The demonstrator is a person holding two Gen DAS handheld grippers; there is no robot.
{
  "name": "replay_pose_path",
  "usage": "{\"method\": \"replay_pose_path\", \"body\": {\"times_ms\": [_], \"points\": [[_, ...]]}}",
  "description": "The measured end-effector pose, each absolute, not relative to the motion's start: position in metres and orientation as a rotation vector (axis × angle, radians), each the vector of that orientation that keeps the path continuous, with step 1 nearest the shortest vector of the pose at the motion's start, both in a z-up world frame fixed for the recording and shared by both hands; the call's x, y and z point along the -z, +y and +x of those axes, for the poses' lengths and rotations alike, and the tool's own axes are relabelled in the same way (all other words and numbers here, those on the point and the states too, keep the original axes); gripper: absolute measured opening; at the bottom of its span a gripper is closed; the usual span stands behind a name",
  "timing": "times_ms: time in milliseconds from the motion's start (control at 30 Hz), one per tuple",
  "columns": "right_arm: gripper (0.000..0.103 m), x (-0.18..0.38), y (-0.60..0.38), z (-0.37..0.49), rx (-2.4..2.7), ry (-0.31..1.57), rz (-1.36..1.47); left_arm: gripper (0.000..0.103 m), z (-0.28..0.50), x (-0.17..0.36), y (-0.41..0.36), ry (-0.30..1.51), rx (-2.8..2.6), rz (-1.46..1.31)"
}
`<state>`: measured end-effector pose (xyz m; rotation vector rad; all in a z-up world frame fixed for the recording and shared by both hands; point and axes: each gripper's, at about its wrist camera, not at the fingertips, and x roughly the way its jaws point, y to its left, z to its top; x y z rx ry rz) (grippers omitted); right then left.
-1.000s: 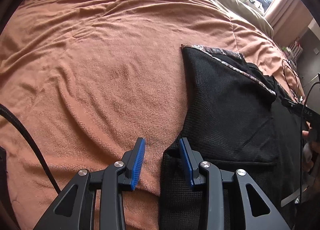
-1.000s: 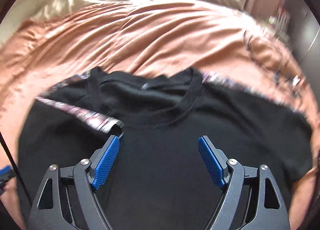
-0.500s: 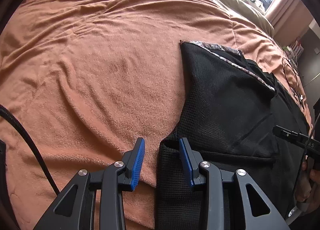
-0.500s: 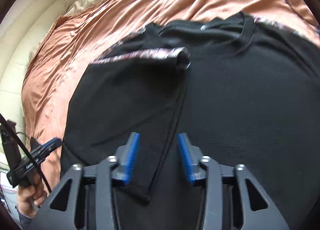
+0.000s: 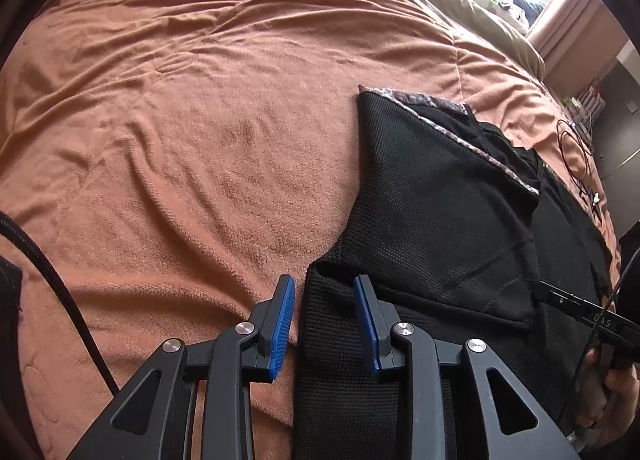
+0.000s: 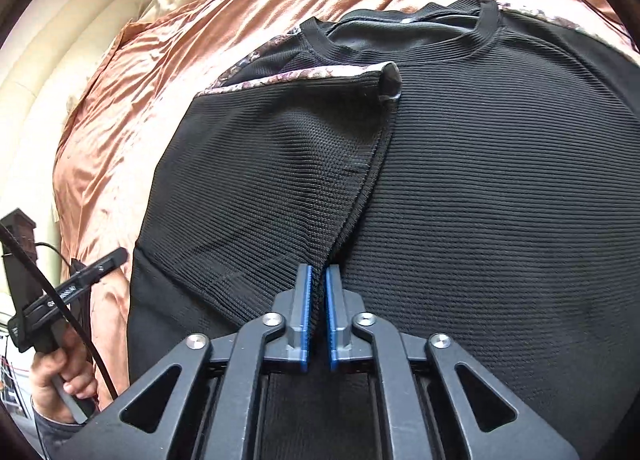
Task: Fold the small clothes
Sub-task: 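Move the right gripper across to the unfolded side of the shirt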
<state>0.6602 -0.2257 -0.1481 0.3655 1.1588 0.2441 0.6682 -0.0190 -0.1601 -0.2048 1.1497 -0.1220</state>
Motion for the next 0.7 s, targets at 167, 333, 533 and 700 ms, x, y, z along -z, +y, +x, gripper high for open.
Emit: {"method": "replay_pose_path", "body": {"times_ms": [167, 333, 533, 700], "points": [[0.063, 0.120, -0.251, 0.636, -0.189, 1.083, 0.356, 0.045, 0.654, 0.135, -0.030, 1.125, 0.138, -0.202], [0.063, 0.092, -0.283, 0.604, -0.147, 1.000, 0.329, 0.068, 0.637, 0.107, -0.054, 1.081, 0.169, -0.180], [0.063, 0.066, -0.320, 0.561, -0.092, 0.963, 0.286, 0.082, 0.613, 0.074, -0.092, 1.031, 0.223, -0.154], [0.065, 0.048, -0.356, 0.520, -0.037, 0.955, 0.325, 0.087, 0.591, 0.056, -0.128, 1.011, 0.273, -0.141]]}}
